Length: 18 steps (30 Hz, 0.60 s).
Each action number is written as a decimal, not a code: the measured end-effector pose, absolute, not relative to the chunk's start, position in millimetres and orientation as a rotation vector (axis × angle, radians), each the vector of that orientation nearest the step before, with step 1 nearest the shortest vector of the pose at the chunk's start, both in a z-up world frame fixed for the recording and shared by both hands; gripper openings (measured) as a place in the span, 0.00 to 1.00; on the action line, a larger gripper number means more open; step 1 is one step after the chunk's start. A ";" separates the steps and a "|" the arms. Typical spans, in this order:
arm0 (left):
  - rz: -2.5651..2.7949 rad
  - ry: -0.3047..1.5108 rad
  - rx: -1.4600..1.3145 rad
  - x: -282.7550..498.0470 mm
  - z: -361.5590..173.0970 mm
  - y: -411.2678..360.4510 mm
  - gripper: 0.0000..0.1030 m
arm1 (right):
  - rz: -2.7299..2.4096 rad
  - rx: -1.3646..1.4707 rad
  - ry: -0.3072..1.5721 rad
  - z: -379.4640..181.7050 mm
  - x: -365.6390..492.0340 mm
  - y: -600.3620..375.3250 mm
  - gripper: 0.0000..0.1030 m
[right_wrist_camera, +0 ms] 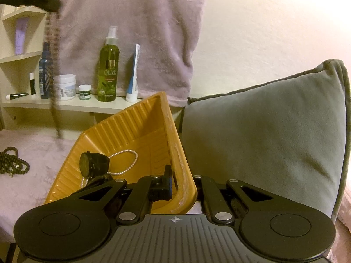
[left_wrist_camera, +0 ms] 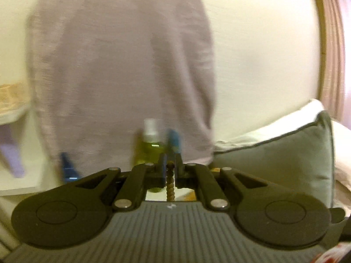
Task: Organize jewelry
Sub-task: 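Lift a bead strand over the tray and open the left gripper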
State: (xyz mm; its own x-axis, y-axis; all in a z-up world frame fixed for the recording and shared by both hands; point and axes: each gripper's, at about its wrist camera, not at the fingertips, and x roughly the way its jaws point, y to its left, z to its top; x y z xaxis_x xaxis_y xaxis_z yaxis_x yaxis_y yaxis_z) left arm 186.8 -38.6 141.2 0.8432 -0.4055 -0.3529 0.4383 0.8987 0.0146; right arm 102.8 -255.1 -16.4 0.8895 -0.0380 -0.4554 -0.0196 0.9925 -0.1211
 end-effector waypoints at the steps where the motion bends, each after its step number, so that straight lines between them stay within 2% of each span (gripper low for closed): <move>1: -0.465 0.358 0.089 189.5 138.4 -46.6 0.06 | -0.010 -0.123 0.475 -16.5 102.9 -255.3 0.06; 9: -0.595 0.451 0.038 214.5 111.2 -92.9 0.06 | -0.008 -0.112 0.479 -16.3 103.5 -257.1 0.06; 18: -0.611 0.604 0.065 221.1 53.0 -113.4 0.06 | -0.008 -0.102 0.488 -16.9 105.0 -259.9 0.06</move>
